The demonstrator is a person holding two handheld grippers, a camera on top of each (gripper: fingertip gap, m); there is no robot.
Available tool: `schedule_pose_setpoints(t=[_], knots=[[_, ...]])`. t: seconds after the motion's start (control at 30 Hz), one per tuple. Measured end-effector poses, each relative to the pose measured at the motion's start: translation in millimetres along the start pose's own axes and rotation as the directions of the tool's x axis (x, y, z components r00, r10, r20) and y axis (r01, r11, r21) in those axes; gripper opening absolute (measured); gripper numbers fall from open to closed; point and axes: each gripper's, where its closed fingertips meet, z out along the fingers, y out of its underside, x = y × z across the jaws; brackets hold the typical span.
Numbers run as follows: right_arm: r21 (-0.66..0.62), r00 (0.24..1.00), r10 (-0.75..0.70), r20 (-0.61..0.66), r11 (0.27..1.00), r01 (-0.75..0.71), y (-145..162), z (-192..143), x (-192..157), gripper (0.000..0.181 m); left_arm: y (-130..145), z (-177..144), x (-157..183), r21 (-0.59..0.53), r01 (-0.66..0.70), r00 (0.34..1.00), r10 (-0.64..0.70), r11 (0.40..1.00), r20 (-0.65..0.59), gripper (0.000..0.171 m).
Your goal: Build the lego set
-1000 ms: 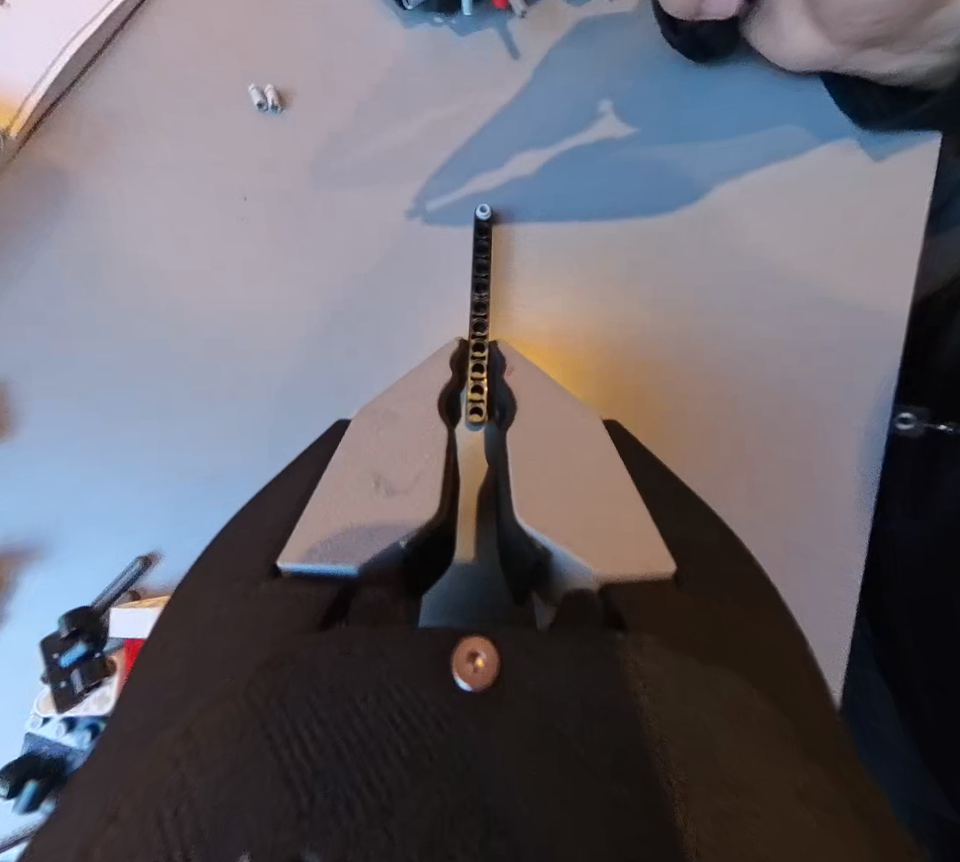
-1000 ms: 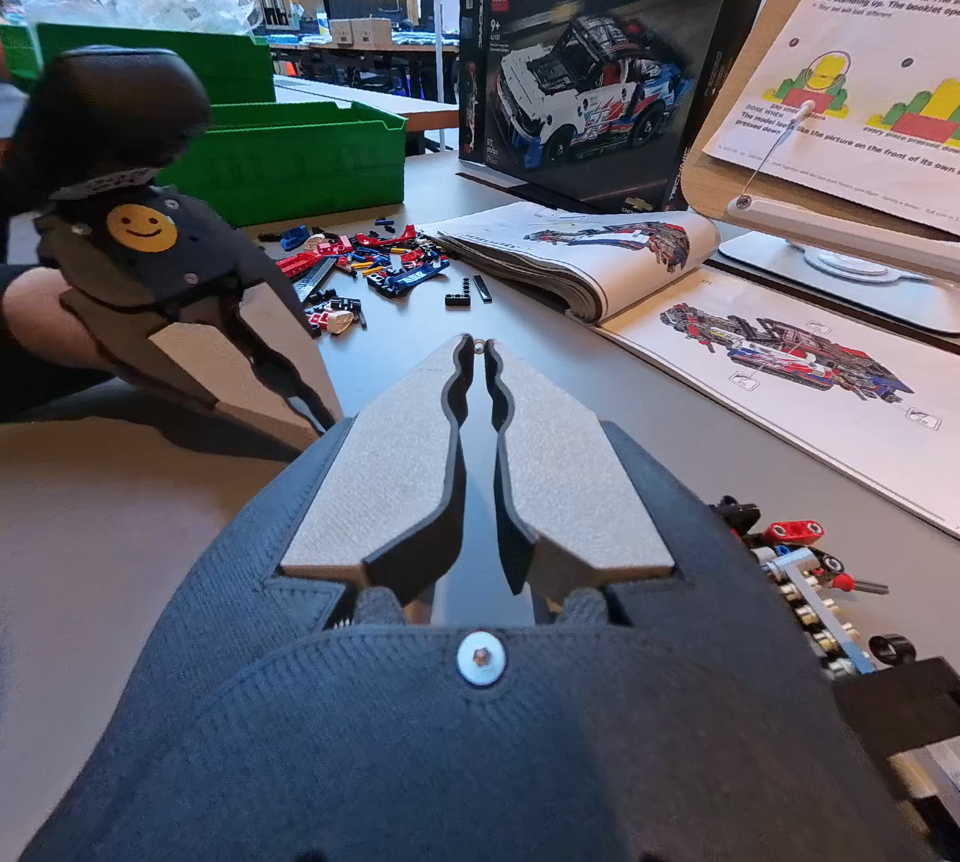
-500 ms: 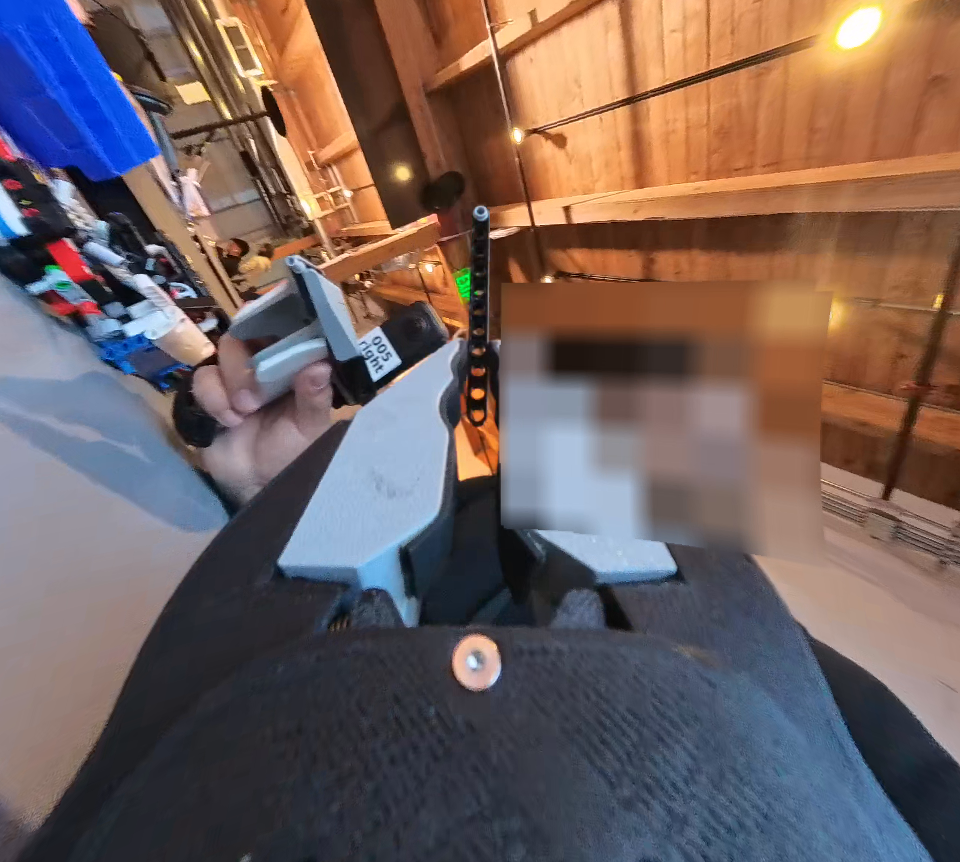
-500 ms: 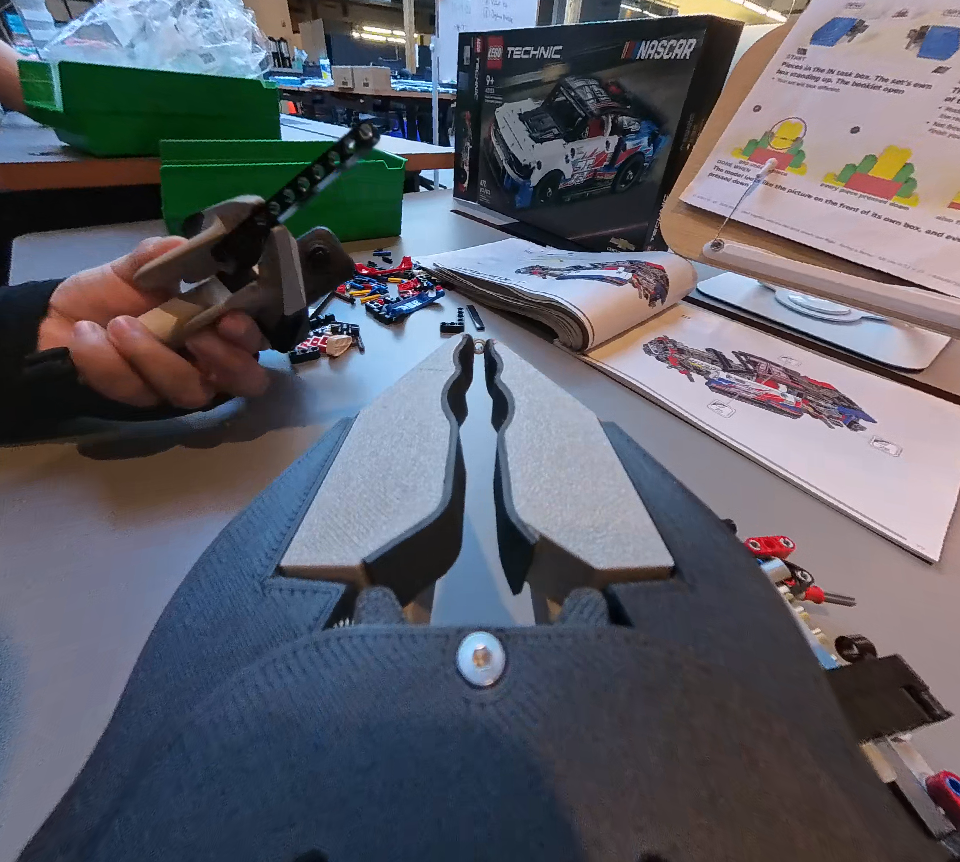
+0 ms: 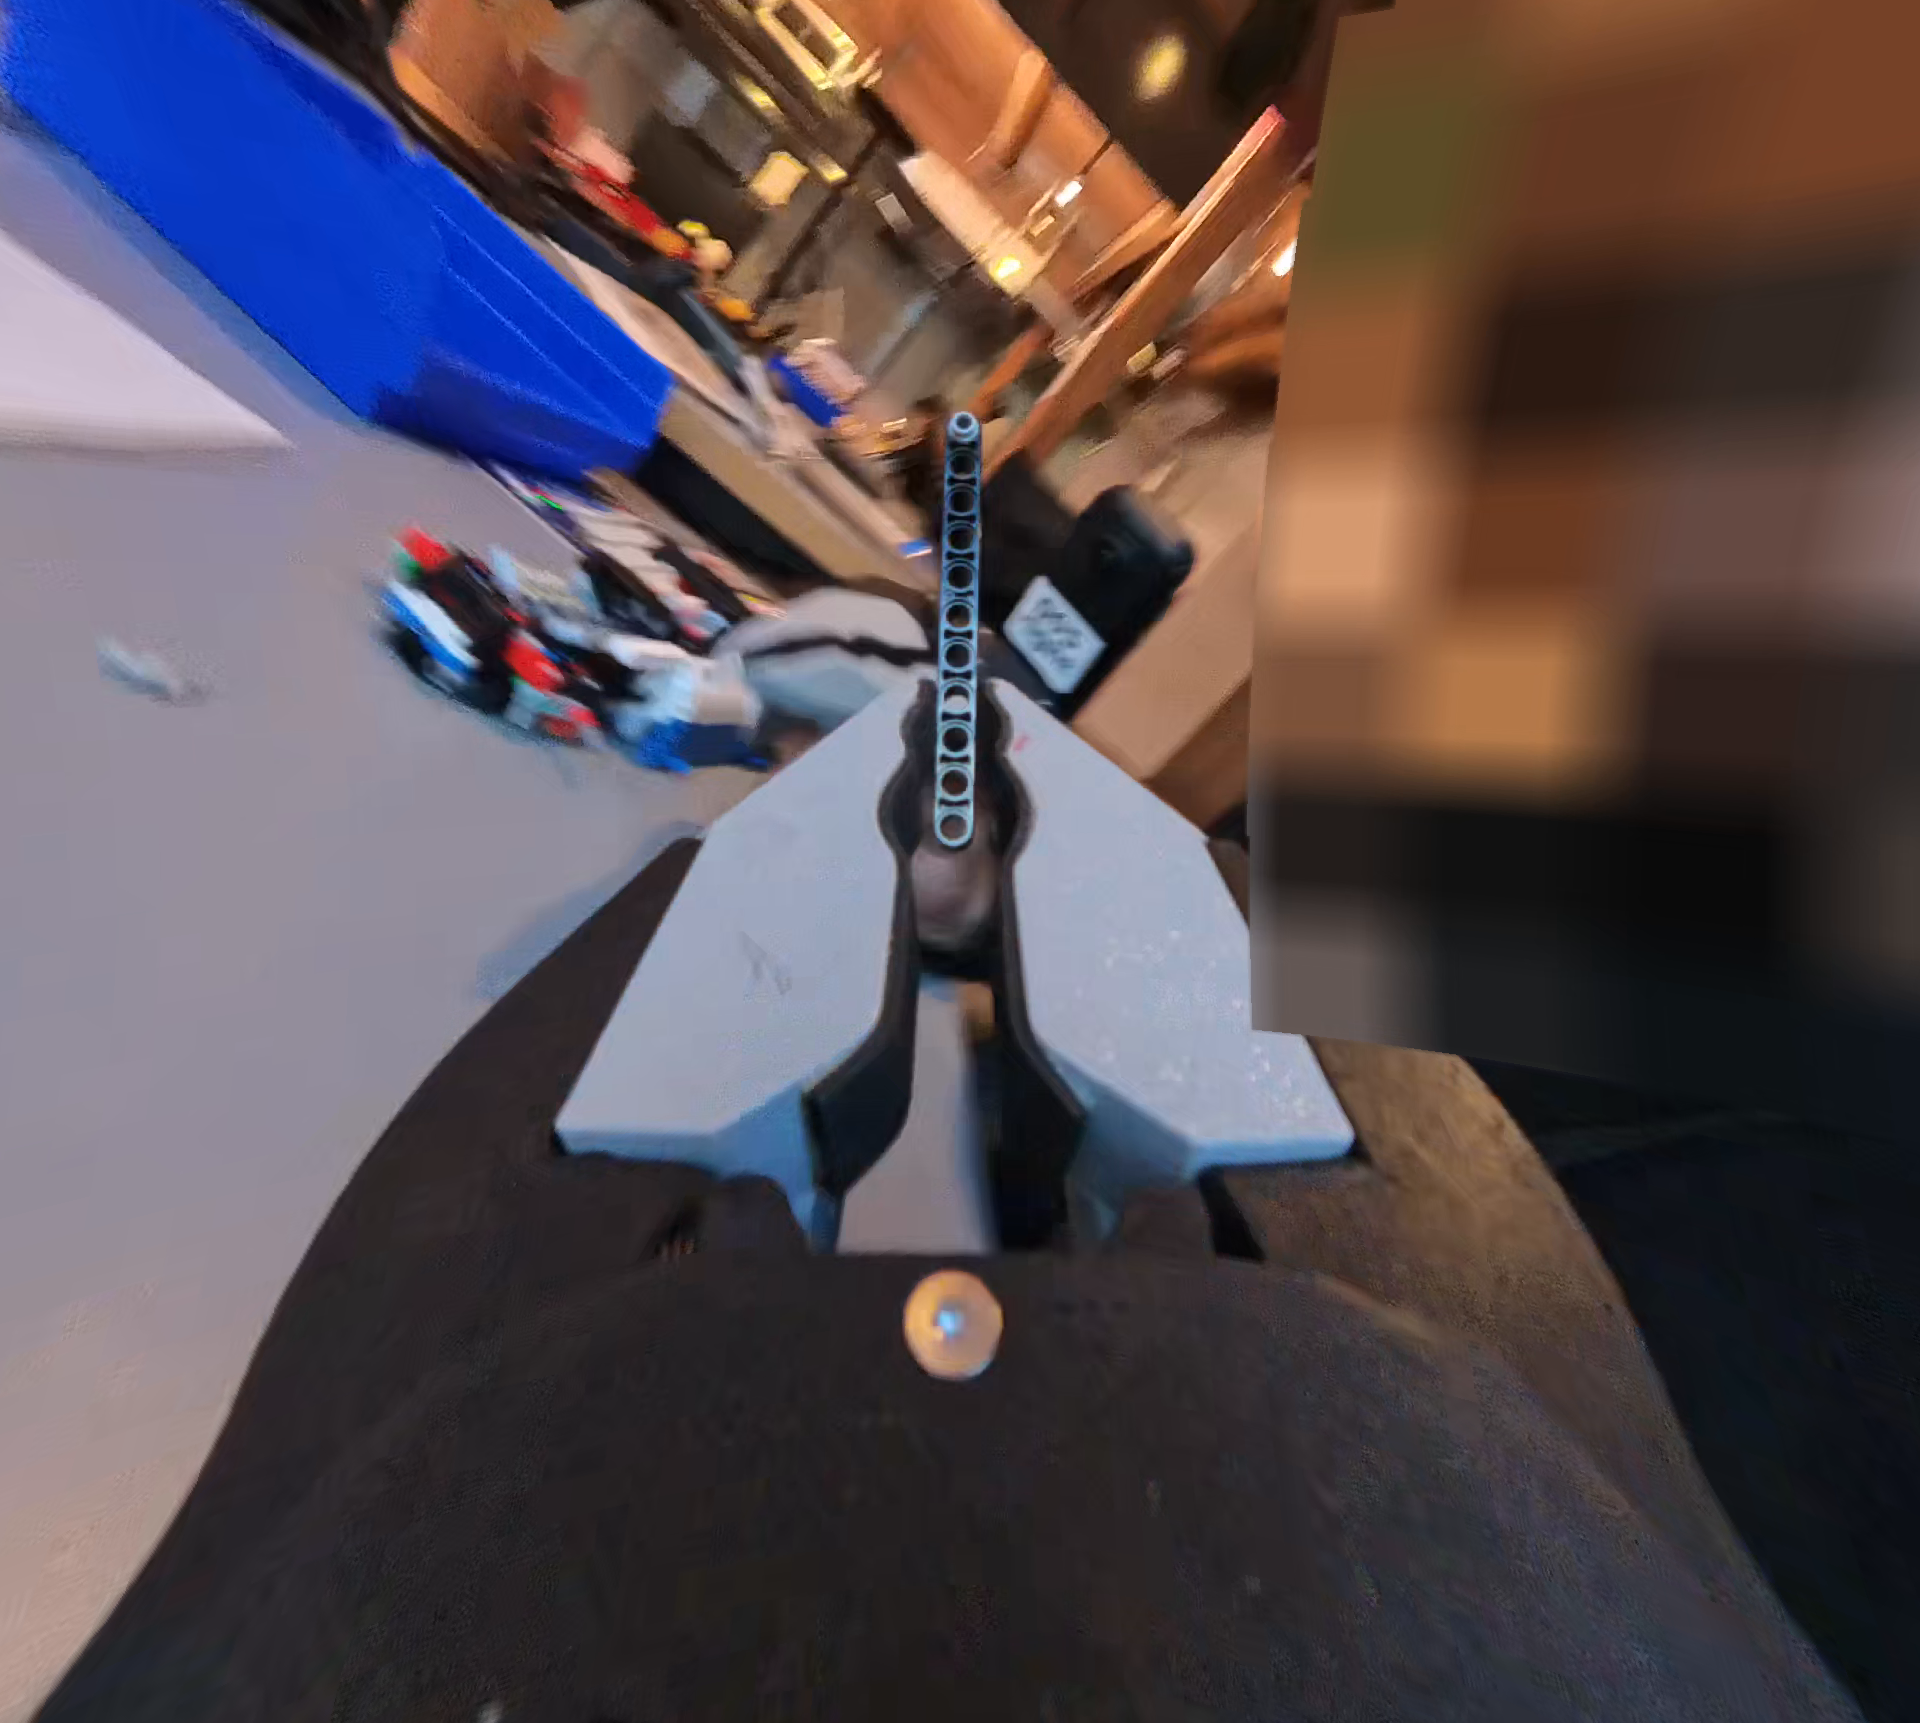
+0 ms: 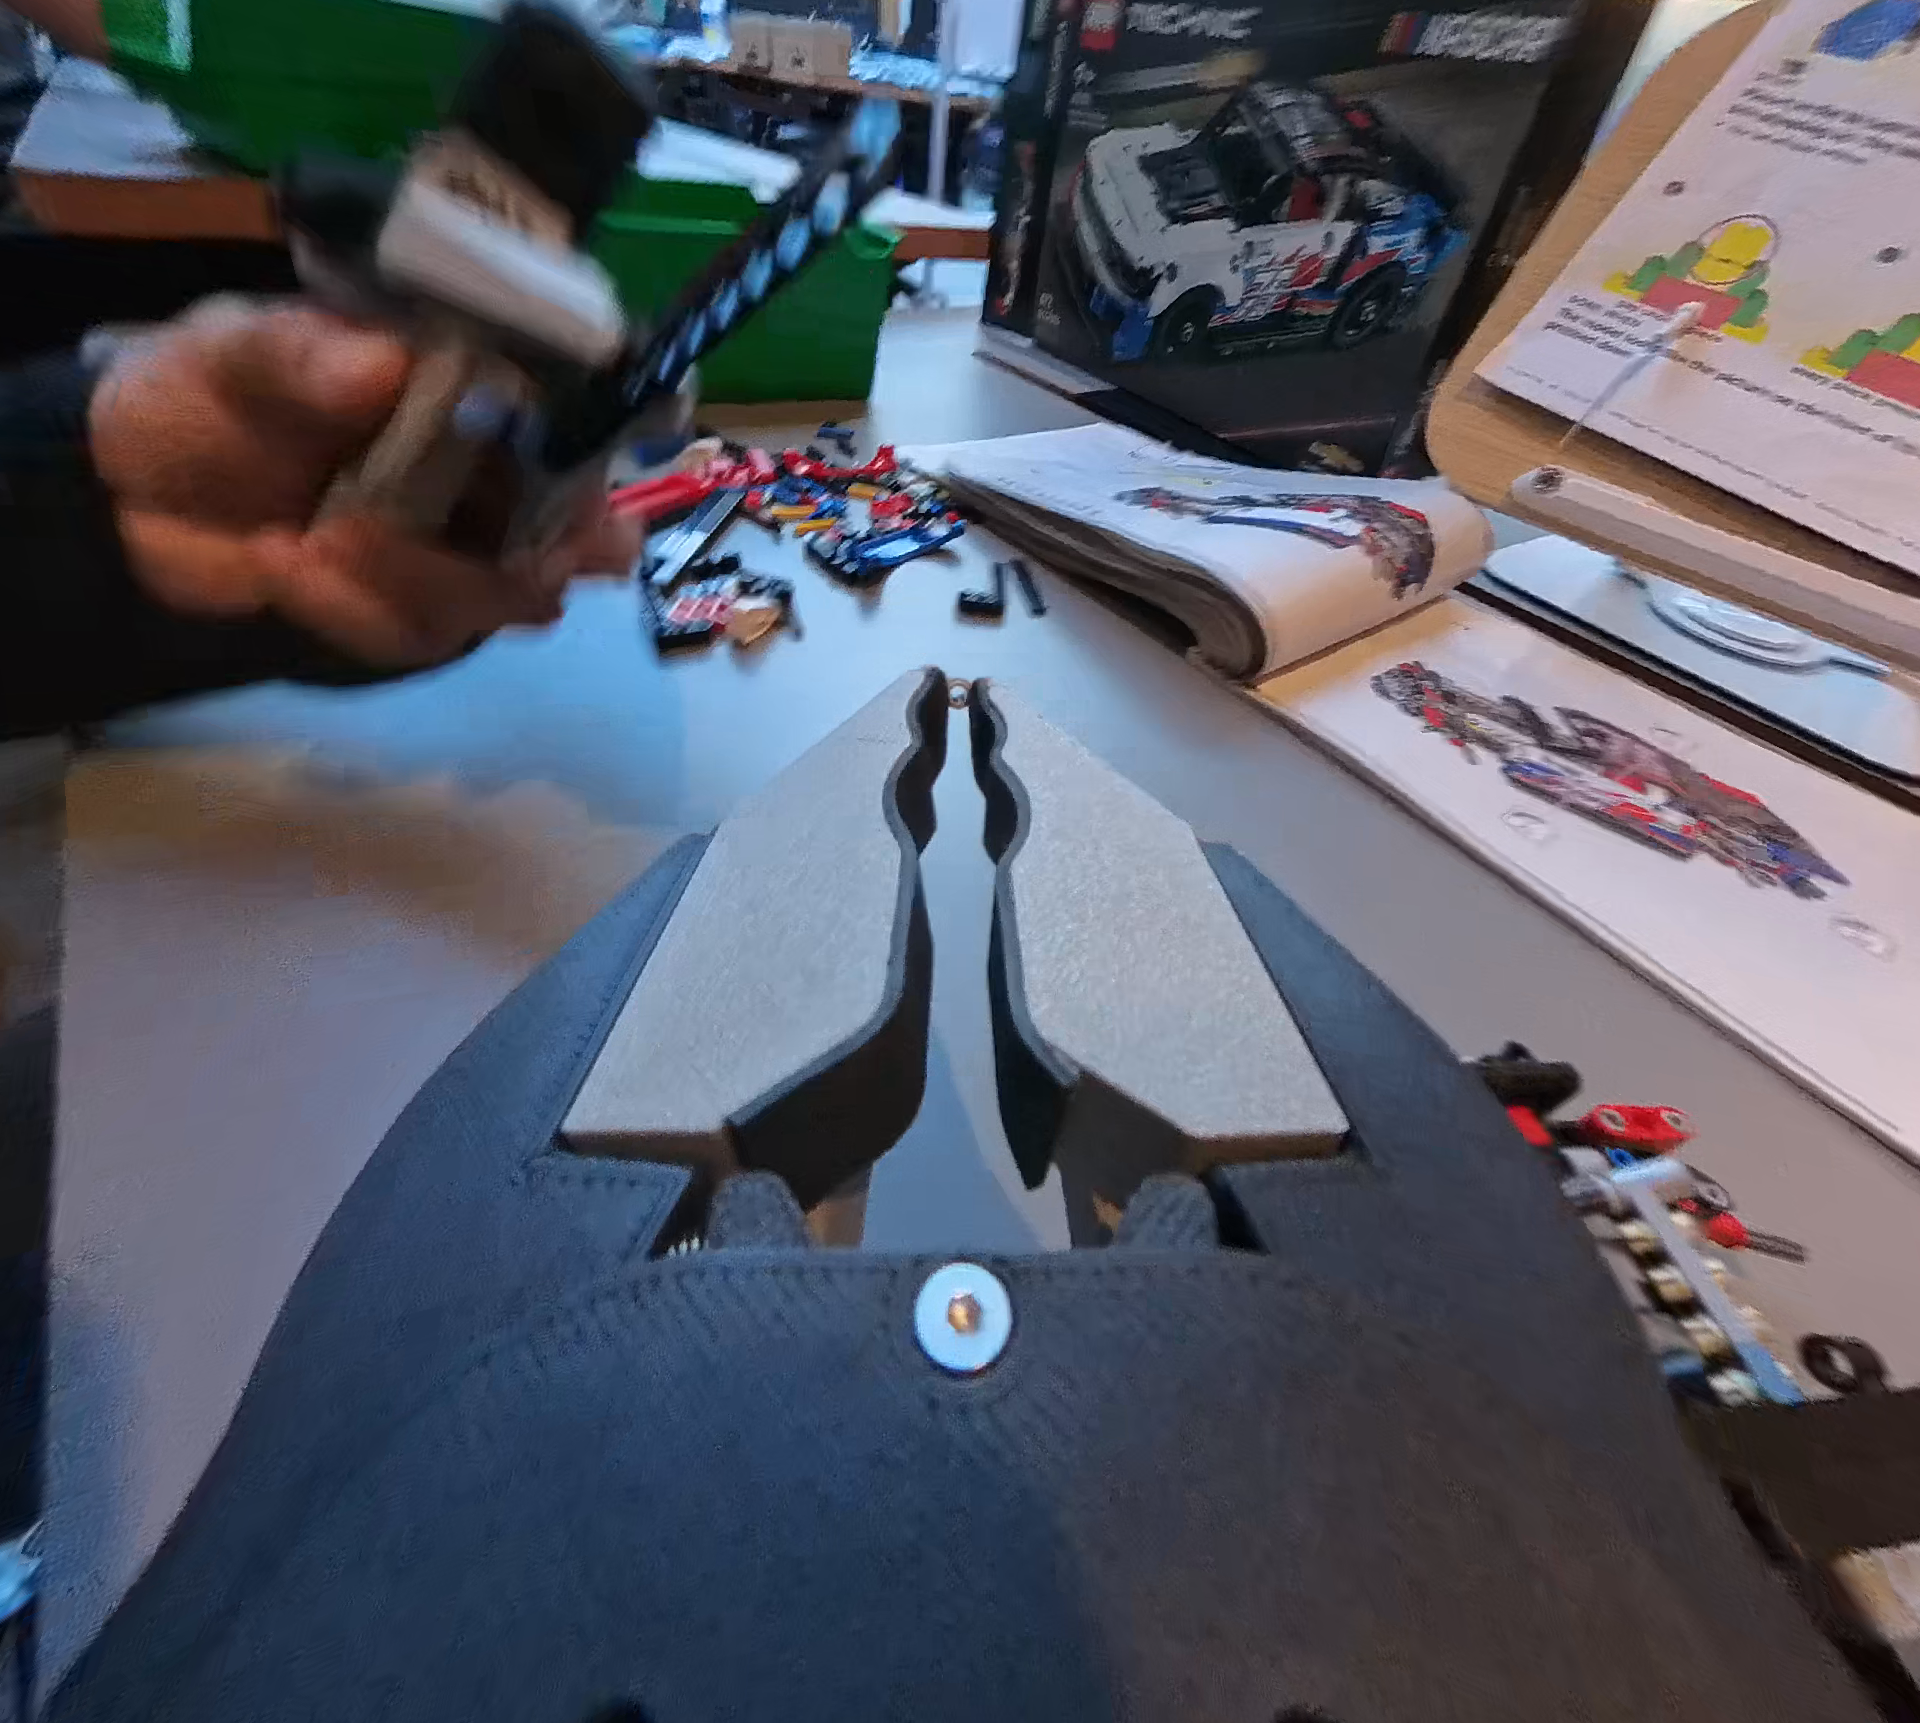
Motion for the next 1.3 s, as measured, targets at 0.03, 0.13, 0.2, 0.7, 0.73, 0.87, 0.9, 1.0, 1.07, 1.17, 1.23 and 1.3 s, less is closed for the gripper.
schedule_pose_setpoints(t=[0.03,0.13,0.2,0.7,0.73,0.87,0.9,1.0,1.07,1.17,1.23,1.3], knots=[[-0.034,0.999,-0.032,0.027,0.999,0.033,5,1,-11,0.001,-8,-1,5,-0.032,-0.151,0.986,0.153,0.988,0.067,0.004],[-0.088,0.970,-0.227,0.082,0.968,0.234,13,6,-45,0.002,-29,-4,4,-0.197,-0.533,0.784,0.568,0.823,0.250,0.004],[-0.080,0.928,-0.354,0.117,0.928,0.364,13,8,-67,0.002,-28,1,-5,-0.332,-0.689,0.590,0.764,0.644,0.260,0.004],[0.038,0.808,-0.571,0.146,0.819,0.572,8,-19,-104,0.002,55,104,-70,-0.445,-0.858,-0.182,0.962,-0.257,-0.203,0.004],[0.056,0.803,-0.577,0.148,0.816,0.575,6,-21,-107,0.002,63,111,-76,-0.435,-0.841,-0.237,0.941,-0.323,-0.240,0.004],[0.031,0.805,-0.578,0.133,0.814,0.580,9,-31,-108,0.002,92,134,-73,-0.355,-0.862,-0.253,0.914,-0.362,-0.318,0.005],[0.024,0.813,-0.570,0.120,0.820,0.571,9,-34,-106,0.002,89,137,-73,-0.368,-0.852,-0.266,0.913,-0.373,-0.310,0.005],[0.039,0.831,-0.545,0.113,0.838,0.544,8,-47,-104,0.002,84,142,-78,-0.393,-0.857,-0.225,0.928,-0.334,-0.296,0.004],[0.031,0.834,-0.542,0.104,0.840,0.542,10,-53,-100,0.002,82,143,-83,-0.407,-0.860,-0.203,0.938,-0.308,-0.282,0.004],[0.015,0.833,-0.544,0.100,0.838,0.545,15,-60,-95,0.003,83,141,-83,-0.415,-0.865,-0.180,0.946,-0.283,-0.270,0.004],[0.022,0.839,-0.535,0.097,0.844,0.535,14,-63,-93,0.002,83,136,-84,-0.432,-0.863,-0.158,0.953,-0.260,-0.259,0.004],[0.016,0.851,-0.518,0.089,0.855,0.518,14,-65,-89,0.002,80,124,-89,-0.478,-0.843,-0.136,0.957,-0.248,-0.257,0.004]])
